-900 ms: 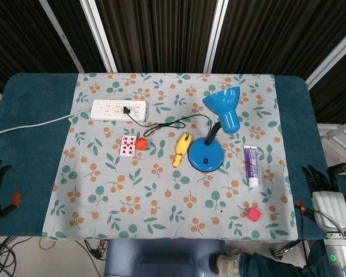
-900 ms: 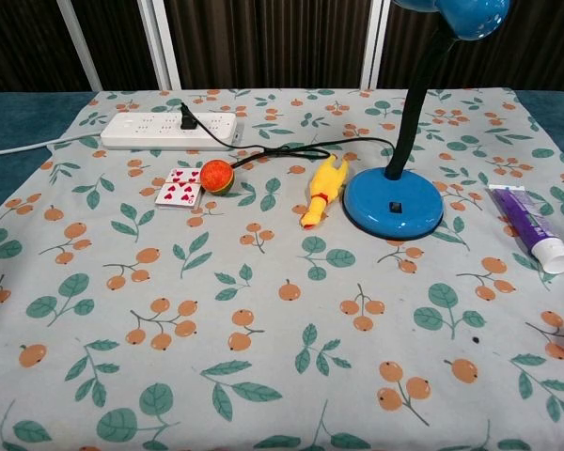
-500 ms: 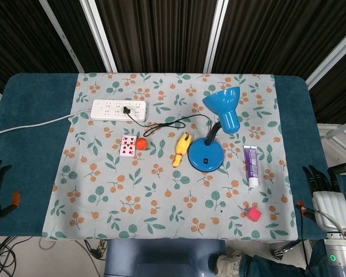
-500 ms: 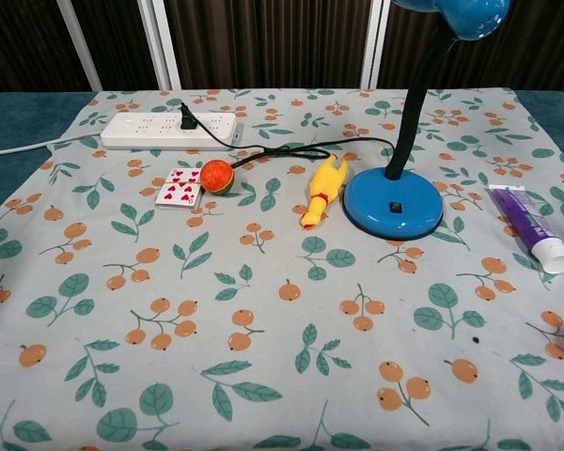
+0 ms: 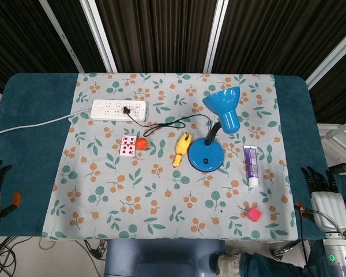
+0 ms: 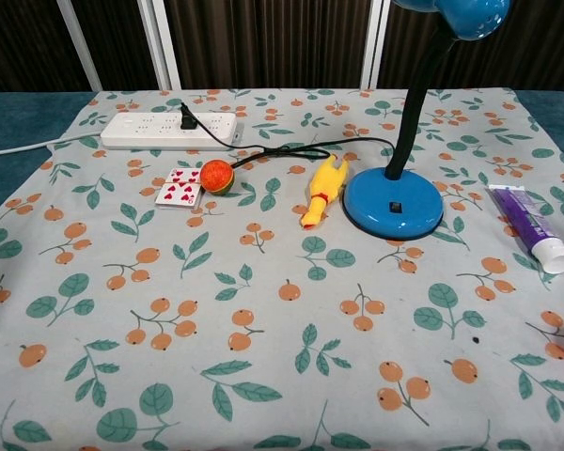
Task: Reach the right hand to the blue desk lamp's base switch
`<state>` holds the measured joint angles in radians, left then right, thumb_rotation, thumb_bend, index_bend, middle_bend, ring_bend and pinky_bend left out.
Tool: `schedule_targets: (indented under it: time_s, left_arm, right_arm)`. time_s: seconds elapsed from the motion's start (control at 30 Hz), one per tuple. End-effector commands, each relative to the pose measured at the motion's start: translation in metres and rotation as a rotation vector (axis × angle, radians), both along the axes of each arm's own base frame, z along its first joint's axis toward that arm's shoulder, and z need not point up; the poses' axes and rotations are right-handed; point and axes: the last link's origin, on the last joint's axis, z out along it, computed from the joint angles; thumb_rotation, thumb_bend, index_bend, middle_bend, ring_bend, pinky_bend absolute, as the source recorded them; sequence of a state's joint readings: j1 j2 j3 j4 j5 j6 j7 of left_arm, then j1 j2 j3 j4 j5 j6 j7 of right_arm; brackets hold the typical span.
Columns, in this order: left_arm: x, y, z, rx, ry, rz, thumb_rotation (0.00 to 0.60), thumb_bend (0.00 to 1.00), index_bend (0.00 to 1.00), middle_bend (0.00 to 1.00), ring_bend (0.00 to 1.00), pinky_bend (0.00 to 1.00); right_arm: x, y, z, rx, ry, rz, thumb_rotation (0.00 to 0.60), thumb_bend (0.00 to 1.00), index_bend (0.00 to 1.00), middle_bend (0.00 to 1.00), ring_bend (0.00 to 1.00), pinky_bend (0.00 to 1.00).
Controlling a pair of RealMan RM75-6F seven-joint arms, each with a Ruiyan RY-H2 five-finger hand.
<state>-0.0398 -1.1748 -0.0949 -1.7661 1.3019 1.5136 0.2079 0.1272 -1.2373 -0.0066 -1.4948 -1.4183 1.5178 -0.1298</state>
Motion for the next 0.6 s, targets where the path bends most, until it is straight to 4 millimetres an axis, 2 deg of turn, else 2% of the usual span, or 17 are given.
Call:
schedule_targets:
  time_s: [0.03,0.17,0.23,0.33,0.4,0.53,0.6]
  left_arm:
    - [0.0,0.0,0.0,0.0,-0.001,0.0,0.6,0.43,0.16,0.04,0.0,0.03]
    - [0.001,-0.001,0.0,0.008,-0.001,0.0,0.6,0.43,0.16,0.04,0.0,0.03]
    - [0.001,0.0,0.0,0.007,-0.002,0.004,0.6,0.43,0.16,0.04,0.0,0.03]
    - [0.0,0.0,-0.001,0.001,-0.001,0.009,0.6,0.43,0.16,0.04,0.0,0.03]
    - [0.0,0.0,-0.001,-0.002,-0.002,0.012,0.6,0.43,0.16,0.04,0.0,0.03]
    - [0.0,0.0,-0.001,0.0,-0.005,0.013,0.6,0.43,0.16,0.04,0.0,0.03]
    - [0.0,0.0,-0.001,-0.001,-0.007,0.014,0.6,0.43,0.16,0.04,0.0,0.03]
  right_arm:
    - [0.0,0.0,-0.001,0.003,-0.002,0.0,0.6,0.31,0.0,0.1,0.14,0.0]
    - [0.006,0.0,-0.007,0.041,-0.018,0.016,0.6,0.31,0.0,0.1,0.15,0.0]
    - [0.01,-0.004,-0.01,0.071,-0.024,0.025,0.6,0.31,0.0,0.1,0.17,0.05]
    - [0.022,-0.019,-0.018,0.14,-0.053,0.051,0.6,0.31,0.0,0.11,0.2,0.15]
    - [0.032,-0.037,-0.024,0.194,-0.065,0.069,0.6,0.31,0.0,0.12,0.22,0.21]
    - [0.047,-0.061,-0.034,0.249,-0.056,0.09,0.6,0.31,0.01,0.22,0.31,0.31]
    - [0.057,-0.073,-0.04,0.269,-0.057,0.106,0.6,0.31,0.03,0.33,0.41,0.36]
